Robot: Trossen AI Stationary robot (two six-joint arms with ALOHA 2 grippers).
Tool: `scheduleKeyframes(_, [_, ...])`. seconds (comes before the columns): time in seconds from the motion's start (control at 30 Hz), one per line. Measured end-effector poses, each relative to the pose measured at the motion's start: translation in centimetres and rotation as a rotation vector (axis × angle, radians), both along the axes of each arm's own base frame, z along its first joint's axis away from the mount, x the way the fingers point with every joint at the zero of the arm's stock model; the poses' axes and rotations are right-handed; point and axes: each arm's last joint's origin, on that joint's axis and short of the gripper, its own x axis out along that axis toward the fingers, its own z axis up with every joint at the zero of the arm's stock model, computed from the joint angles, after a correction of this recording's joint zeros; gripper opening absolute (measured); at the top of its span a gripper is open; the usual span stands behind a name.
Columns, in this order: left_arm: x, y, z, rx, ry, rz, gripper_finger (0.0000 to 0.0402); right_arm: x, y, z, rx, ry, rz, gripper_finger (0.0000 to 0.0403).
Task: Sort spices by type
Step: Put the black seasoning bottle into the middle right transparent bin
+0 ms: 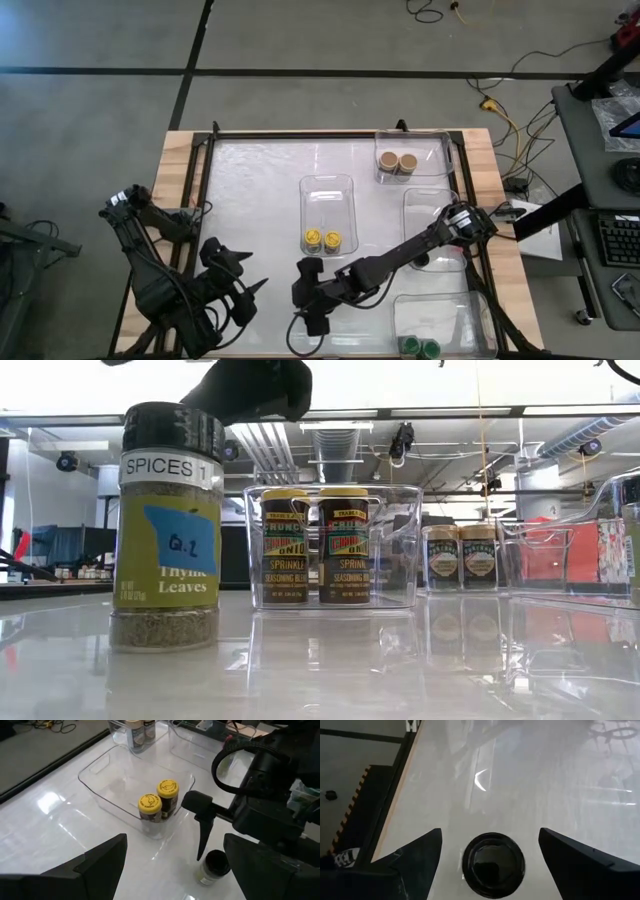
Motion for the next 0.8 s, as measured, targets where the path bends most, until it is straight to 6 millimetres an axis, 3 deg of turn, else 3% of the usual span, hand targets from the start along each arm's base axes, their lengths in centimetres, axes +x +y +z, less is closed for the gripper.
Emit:
scheduleKeyframes(0.13, [0.0, 0.0, 0.0, 0.007, 0.004, 0.000, 0.0316, 0.0, 0.0, -0.1, 0.015, 0.009, 0.013, 0.0330])
scheduleKeyframes(0.3, [-0.1, 0.1, 0.0, 0.017, 0.005, 0.001, 0.0316, 0.3, -0.5, -1.5, 0.012, 0.071, 0.050, 0.0338])
scheduleKeyframes(0.6, [-0.1, 0.2, 0.0, 0.023, 0.007, 0.001, 0.0316, 0.6, -0.7, -2.4, -0.078, 0.078, 0.280, 0.0325])
scheduleKeyframes(0.8, [-0.1, 0.1, 0.0, 0.020, 0.005, 0.002, 0.0316, 1.1, -1.9, -2.4, -0.110, 0.066, 0.397, 0.0324])
